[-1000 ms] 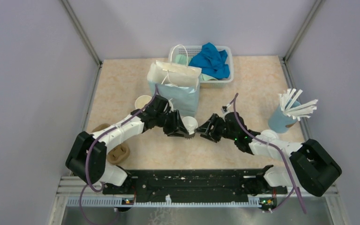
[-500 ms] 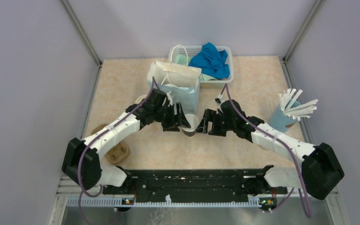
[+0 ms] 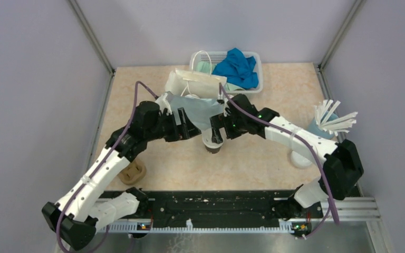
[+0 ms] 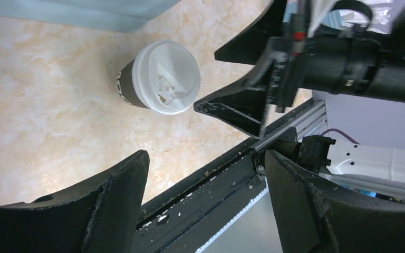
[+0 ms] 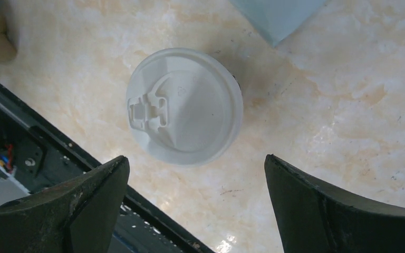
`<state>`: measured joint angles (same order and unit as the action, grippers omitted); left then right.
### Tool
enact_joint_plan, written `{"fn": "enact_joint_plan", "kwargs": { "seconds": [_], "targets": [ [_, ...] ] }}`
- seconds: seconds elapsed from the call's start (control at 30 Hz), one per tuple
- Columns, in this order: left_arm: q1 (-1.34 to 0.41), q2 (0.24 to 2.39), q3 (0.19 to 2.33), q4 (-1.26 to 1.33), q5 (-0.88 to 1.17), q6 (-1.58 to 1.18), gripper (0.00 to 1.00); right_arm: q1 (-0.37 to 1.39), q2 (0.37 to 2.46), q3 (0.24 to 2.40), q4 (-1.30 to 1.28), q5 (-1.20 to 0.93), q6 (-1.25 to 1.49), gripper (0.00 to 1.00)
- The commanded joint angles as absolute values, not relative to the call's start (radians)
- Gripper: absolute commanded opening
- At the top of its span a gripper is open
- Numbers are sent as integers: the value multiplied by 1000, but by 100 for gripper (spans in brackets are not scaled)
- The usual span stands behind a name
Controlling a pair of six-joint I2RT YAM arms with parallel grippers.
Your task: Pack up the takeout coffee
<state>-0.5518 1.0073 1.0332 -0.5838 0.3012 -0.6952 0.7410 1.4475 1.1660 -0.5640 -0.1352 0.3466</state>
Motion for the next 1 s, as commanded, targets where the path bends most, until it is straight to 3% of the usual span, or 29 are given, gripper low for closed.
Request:
{"fn": "enact_joint_plan", "kwargs": {
  "seconds": [0.0,0.43,0.97],
  "targets": [
    [-548,938,1059,-650,213,-651,87,808,1524,1261,-641,-38,237,99],
    [-543,946,1011,-661,235,-686,84,845,1513,1219,-468,42,404,99],
    [-534,937,1006,-663,247,-667,85,879,1570,1232,-429,98,443,99]
  ]
}}
